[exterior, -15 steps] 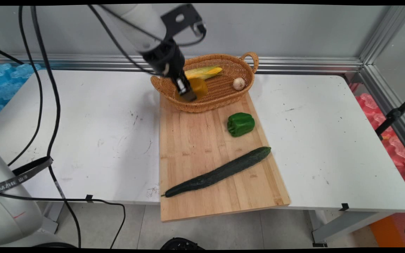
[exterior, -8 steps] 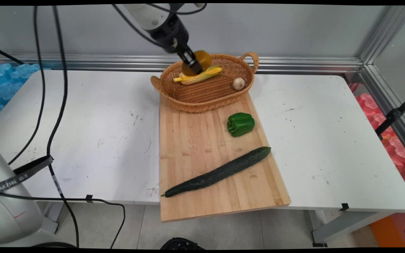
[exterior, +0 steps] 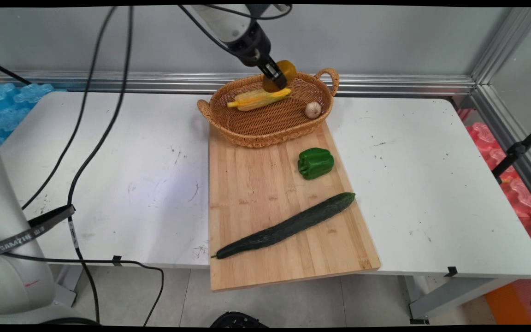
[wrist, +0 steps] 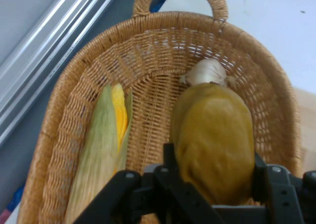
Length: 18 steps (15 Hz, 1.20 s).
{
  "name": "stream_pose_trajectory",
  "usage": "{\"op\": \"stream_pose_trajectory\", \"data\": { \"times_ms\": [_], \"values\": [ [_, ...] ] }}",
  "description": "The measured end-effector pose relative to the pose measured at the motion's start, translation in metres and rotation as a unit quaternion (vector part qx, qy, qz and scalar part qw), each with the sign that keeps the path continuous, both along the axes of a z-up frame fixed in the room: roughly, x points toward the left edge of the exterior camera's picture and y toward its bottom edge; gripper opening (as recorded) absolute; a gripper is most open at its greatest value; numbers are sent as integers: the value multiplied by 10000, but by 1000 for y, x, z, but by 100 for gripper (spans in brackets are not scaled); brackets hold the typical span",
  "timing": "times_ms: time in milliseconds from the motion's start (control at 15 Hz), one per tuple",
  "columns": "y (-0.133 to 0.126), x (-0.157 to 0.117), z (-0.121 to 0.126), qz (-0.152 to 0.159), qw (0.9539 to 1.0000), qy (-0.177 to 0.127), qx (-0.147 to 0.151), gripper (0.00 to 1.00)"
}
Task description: Place the picked object in the vegetable basket
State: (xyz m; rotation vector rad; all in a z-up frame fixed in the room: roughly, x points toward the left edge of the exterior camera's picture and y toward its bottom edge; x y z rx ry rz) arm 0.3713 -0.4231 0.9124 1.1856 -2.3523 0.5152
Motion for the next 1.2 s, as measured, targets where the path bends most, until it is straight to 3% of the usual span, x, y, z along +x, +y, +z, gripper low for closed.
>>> {"op": "stream_pose_trajectory", "data": {
  "times_ms": [467,1133,1200],
  "values": [
    [-50,-5,-59,-45,9998,11,181,0],
    [-84,-6,-116,-103,9989,-50,454,0],
    [-85,-6,-118,-124,9989,-49,450,100]
  ]
}}
